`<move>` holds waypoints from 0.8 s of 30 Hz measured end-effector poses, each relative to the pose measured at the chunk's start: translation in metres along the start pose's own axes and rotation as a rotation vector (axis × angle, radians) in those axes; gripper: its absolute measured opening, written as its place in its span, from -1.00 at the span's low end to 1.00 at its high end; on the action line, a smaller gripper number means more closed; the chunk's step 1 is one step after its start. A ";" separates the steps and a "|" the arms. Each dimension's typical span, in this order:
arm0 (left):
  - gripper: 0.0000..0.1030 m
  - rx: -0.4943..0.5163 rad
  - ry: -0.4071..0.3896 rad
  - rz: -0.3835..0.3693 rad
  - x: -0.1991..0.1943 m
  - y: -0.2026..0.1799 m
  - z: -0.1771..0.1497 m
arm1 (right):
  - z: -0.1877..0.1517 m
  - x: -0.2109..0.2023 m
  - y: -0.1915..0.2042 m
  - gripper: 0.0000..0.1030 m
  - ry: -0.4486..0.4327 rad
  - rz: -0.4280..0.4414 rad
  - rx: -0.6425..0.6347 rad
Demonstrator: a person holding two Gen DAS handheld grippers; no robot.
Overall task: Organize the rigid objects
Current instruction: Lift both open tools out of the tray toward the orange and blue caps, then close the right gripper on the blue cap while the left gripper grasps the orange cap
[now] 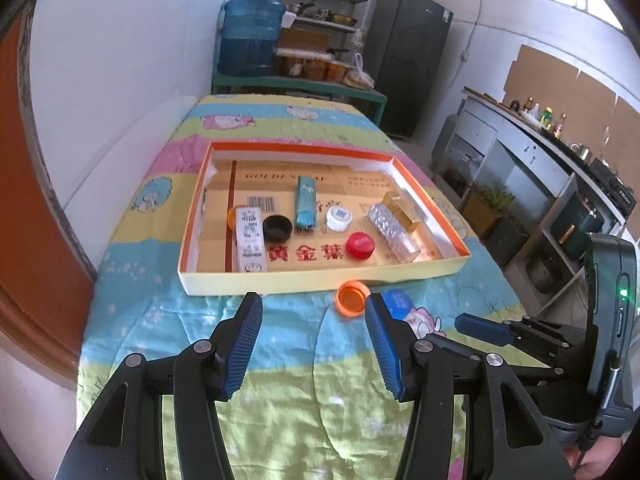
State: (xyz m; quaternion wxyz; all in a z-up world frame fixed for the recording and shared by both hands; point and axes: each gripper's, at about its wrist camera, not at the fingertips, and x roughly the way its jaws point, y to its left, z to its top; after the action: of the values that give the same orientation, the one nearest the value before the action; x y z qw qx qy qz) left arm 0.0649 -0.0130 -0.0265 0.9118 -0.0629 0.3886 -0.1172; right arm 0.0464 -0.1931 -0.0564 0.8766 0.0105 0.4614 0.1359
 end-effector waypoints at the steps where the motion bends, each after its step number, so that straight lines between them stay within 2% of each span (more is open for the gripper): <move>1: 0.07 0.000 0.006 -0.001 0.002 -0.001 -0.002 | 0.001 0.002 0.000 -0.14 0.000 0.002 -0.002; 18: 0.07 0.025 0.080 -0.011 0.036 -0.006 -0.007 | 0.021 0.043 0.012 -0.14 -0.032 -0.028 -0.102; 19: 0.07 0.026 0.084 -0.011 0.038 -0.006 -0.007 | 0.021 0.044 0.014 -0.16 -0.033 -0.030 -0.111; 21: 0.07 0.027 0.093 -0.012 0.043 -0.007 -0.007 | 0.022 0.047 0.017 -0.42 -0.034 -0.041 -0.134; 24: 0.07 0.032 0.110 -0.016 0.050 -0.008 -0.007 | 0.022 0.049 0.017 -0.41 -0.036 -0.042 -0.146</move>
State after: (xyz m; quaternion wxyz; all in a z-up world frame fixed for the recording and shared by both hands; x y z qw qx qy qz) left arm 0.0920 -0.0338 -0.0642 0.8890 -0.0449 0.4355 -0.1340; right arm 0.0863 -0.1623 -0.0807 0.8859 -0.0607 0.4345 0.1503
